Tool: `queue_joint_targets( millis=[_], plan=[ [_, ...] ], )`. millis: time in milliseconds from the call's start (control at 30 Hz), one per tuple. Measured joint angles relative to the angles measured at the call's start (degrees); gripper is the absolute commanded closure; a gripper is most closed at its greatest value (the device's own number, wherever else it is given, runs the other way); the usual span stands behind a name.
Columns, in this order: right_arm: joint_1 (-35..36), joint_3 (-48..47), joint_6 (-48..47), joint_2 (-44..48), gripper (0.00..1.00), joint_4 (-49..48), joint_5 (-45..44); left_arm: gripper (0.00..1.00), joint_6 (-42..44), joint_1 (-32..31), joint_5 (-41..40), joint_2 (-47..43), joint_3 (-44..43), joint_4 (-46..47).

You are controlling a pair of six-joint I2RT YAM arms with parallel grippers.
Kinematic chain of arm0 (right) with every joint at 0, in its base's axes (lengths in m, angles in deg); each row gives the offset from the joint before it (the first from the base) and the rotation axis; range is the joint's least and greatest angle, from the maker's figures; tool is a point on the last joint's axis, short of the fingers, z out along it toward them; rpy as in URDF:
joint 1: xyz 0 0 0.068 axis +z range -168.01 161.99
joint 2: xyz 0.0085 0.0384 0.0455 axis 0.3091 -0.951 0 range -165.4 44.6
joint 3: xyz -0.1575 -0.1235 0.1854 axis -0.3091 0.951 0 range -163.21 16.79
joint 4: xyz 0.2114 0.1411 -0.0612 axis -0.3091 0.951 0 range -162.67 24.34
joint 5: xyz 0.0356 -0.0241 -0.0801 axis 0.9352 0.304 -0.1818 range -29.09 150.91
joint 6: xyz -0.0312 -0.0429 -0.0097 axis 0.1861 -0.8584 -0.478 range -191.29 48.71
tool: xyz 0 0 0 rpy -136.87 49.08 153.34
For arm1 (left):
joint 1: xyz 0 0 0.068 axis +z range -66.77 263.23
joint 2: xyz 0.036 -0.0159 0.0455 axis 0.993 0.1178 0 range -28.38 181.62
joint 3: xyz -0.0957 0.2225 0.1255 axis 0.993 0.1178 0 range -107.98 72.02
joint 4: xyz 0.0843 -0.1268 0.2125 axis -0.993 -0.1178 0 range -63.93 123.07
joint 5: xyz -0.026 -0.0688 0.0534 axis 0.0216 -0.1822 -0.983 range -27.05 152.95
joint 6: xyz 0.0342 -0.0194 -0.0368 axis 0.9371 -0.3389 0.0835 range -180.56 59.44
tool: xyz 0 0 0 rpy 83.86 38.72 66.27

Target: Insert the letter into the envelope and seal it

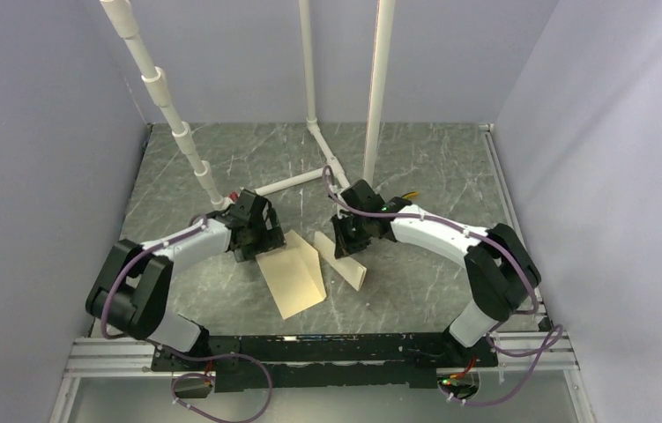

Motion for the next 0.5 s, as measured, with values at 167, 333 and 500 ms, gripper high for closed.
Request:
queue_joint_targets(
  millis=[167,333,500],
  plan=[
    [0.0,0.2,5.1,5.8,1.00,0.2,-12.0,0.08,3.2,0.8,1.5,3.7,-3.6,0.7],
    [-0.1,0.9,8.2,12.2,1.00,-4.5,-14.6,0.09,3.0,0.9,0.8,3.3,-4.2,-3.0],
    [0.1,4.9,14.2,12.9,1.00,-16.9,-8.0,0.12,0.3,0.9,0.2,0.0,-4.8,-8.4]
  ],
)
